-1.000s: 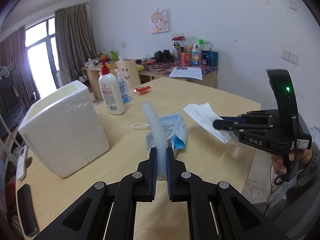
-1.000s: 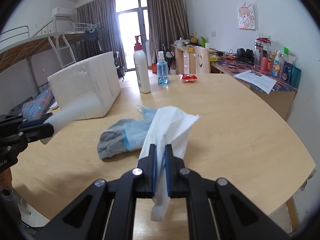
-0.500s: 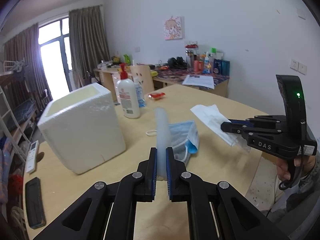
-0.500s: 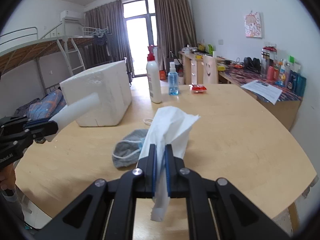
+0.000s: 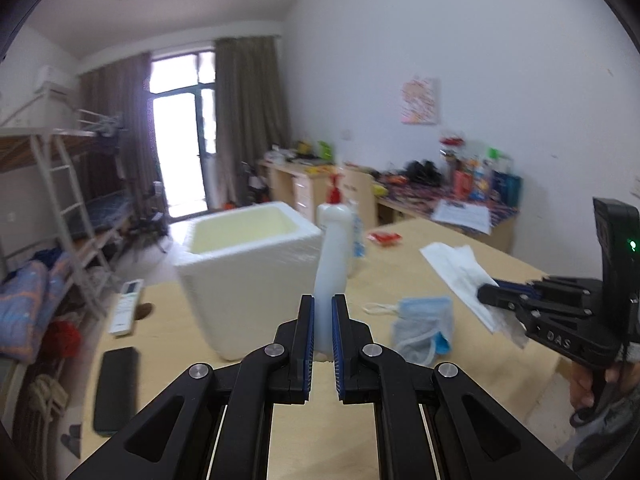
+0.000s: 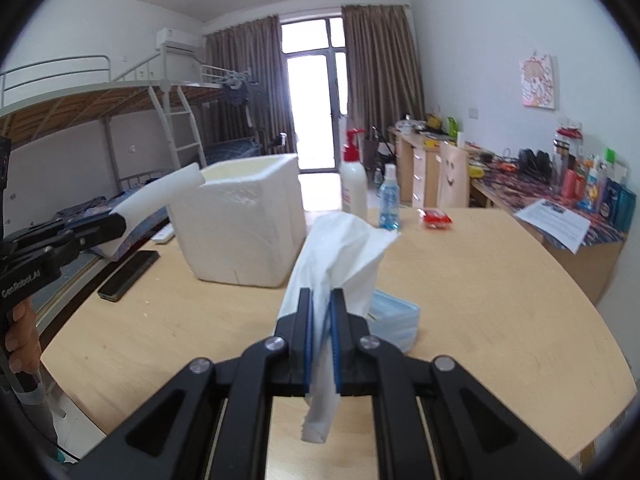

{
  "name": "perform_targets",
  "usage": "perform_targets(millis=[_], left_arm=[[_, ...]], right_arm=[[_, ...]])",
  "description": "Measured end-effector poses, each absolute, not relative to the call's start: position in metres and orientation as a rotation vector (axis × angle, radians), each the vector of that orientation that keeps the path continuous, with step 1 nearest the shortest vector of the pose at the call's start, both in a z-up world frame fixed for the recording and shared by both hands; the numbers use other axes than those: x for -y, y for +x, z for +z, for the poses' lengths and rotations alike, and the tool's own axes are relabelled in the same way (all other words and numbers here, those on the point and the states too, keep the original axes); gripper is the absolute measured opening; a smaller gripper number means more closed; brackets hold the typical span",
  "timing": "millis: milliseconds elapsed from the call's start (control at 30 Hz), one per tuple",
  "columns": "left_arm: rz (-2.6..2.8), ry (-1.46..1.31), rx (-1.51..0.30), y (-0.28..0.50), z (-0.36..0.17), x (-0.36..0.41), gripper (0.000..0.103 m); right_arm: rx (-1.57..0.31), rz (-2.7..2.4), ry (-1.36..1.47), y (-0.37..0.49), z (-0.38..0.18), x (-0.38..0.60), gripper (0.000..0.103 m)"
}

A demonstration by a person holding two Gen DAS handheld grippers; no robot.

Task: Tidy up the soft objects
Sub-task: 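Lift the tube with the left tool while the right tool lifts the tissues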

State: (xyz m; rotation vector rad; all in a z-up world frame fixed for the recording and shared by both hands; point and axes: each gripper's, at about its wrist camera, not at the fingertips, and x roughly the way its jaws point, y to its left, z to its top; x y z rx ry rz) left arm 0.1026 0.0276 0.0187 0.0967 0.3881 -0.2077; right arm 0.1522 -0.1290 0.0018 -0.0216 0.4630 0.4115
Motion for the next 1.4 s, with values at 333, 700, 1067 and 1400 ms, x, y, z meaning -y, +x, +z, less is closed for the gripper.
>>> perform_targets(millis=[333, 700, 1067, 1400], left_arm=[[-0.057, 0.062, -0.335, 0.093, 0.021, -0.048, 0.009], [-0.04, -0.011, -0.367, 0.087, 0.015, -0.07, 0.009], [-0.048, -0.002, -0.369, 0.09, 0.019, -0.077, 0.009], [-0.043, 0.016, -0.353, 0.107, 0.036, -0.083, 0.009]], right_arm=[[-0.43, 0.506, -0.046, 0.157, 0.013, 0.103, 0.01], [-0.411, 0.593, -0.081, 0.157, 0.017, 0.076, 0.01], [-0.409, 0.607, -0.119, 0.161, 0.021, 0.056, 0.011], [-0.391, 0.604, -0.13, 0.173, 0.035, 0.049, 0.011]])
